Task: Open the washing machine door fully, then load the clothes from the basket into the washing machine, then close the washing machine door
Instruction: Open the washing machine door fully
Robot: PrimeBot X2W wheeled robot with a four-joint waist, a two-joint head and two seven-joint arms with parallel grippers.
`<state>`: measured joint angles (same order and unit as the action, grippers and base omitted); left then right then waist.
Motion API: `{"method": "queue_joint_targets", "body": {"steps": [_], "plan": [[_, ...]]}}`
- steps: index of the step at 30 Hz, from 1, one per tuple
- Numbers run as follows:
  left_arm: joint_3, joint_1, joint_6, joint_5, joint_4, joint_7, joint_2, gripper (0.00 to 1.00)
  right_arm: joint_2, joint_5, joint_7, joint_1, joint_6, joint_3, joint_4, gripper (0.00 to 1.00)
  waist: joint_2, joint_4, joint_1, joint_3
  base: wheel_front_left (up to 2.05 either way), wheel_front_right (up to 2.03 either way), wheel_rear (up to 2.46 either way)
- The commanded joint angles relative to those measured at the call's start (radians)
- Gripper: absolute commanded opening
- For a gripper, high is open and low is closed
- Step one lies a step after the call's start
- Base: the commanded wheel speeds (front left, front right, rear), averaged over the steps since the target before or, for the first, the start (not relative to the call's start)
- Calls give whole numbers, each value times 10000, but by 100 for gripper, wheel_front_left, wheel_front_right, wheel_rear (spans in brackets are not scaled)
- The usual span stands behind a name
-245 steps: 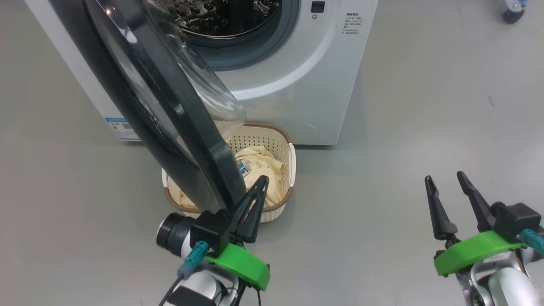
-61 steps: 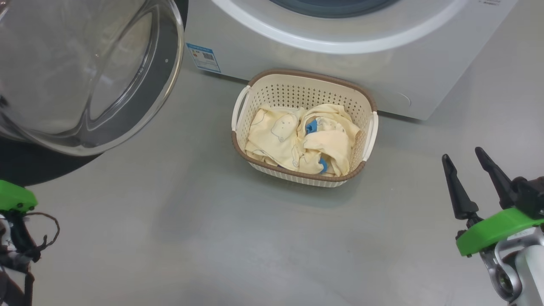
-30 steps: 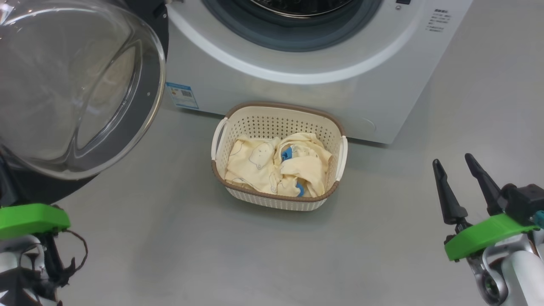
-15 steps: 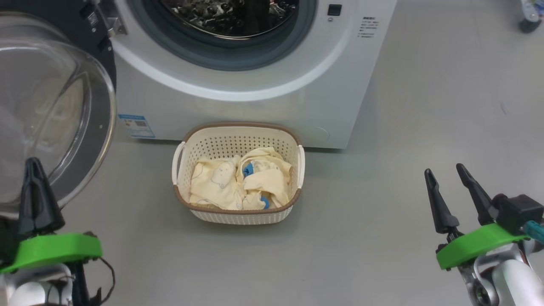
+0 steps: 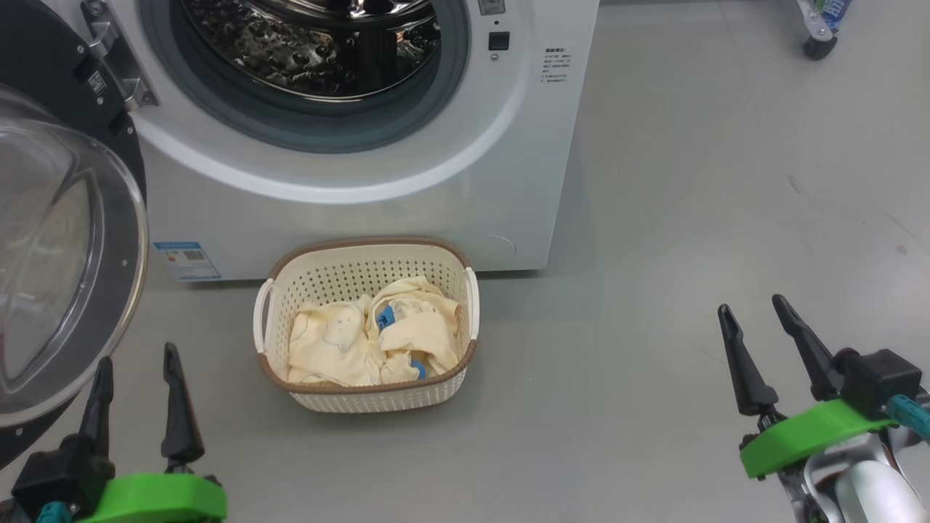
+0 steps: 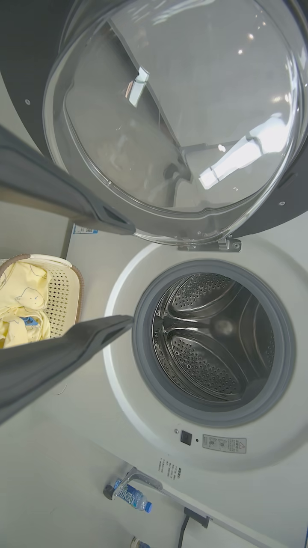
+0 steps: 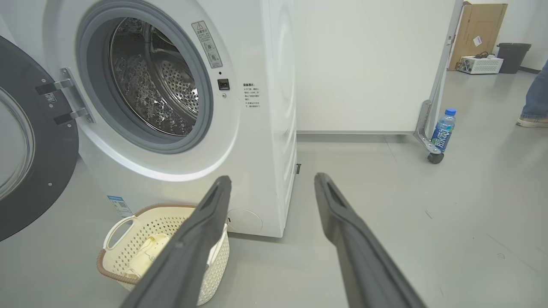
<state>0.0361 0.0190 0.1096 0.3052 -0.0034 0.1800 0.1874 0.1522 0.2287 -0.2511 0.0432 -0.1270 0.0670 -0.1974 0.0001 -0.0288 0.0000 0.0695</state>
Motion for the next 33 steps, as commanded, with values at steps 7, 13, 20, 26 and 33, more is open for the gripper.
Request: {"method": "queue_joint_targets", "body": {"steps": [7,13,20,26,33], "plan": [[-106,317,-97,-179,-247,238,175,100,33,-126,-105,-180,-37,72,591,100,-1,-287,0,-252,0,0,0],[-131,713,-14,-126,-269,362,117,100,31,-183,-106,-337,-37,12,705,100,-1,-358,0,-318,0,0,0],[-32,815,-31,-84,-212,389,108,100,-12,-226,-106,-399,-37,-41,745,100,-1,-289,0,-300,0,0,0],[21,793,-59,42,-197,355,79,100,-42,-247,-106,-394,-37,-54,719,100,-1,-236,0,-284,0,0,0],[9,705,55,-30,-88,378,145,100,-63,-297,-106,-356,-37,-91,675,100,-1,-238,0,-239,0,0,0]]}}
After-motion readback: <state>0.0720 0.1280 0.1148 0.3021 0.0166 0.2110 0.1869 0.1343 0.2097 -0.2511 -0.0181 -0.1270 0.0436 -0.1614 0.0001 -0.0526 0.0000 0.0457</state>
